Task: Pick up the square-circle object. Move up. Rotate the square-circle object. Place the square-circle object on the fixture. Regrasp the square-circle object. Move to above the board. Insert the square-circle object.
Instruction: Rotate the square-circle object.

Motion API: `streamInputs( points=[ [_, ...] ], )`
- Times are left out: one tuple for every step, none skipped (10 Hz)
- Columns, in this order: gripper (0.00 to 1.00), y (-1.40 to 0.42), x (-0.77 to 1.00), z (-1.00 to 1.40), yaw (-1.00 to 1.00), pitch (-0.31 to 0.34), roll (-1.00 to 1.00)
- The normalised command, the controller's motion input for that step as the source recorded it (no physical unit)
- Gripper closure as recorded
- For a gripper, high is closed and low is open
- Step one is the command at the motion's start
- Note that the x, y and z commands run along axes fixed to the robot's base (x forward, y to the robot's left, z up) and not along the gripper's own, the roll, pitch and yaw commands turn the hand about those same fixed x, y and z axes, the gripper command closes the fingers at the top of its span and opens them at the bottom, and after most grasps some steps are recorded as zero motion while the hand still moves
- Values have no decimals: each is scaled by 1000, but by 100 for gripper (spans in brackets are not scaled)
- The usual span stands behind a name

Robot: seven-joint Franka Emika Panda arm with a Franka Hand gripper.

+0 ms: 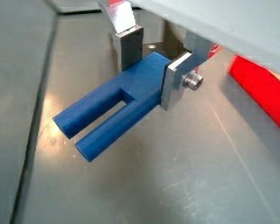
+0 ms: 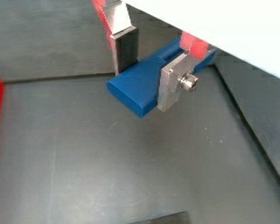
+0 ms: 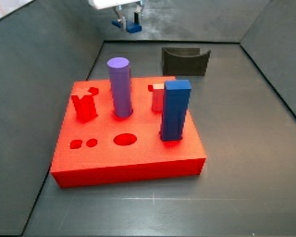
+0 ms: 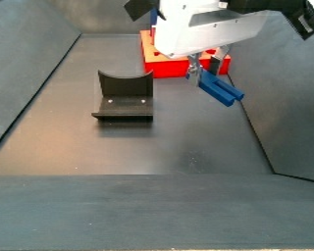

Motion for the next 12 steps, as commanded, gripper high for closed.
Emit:
streamInputs(
  points=[
    [100, 15, 9, -16, -1000, -5, 2],
    [100, 15, 9, -16, -1000, -6, 2],
    [100, 15, 9, -16, -1000, -6, 2],
    [100, 16, 9, -16, -1000, -8, 3],
    [100, 16, 9, -16, -1000, -9, 3],
    [100, 16, 9, -16, -1000, -12, 4],
    [100, 16, 9, -16, -694, -12, 4],
    [100, 16, 9, -16, -473, -12, 4],
    [100, 16, 9, -16, -358, -12, 4],
    [100, 16, 8, -16, -207, -11, 4],
    [100, 0, 0, -1000, 0, 0, 0],
    [100, 0, 10, -1000, 20, -14, -1]
  ],
)
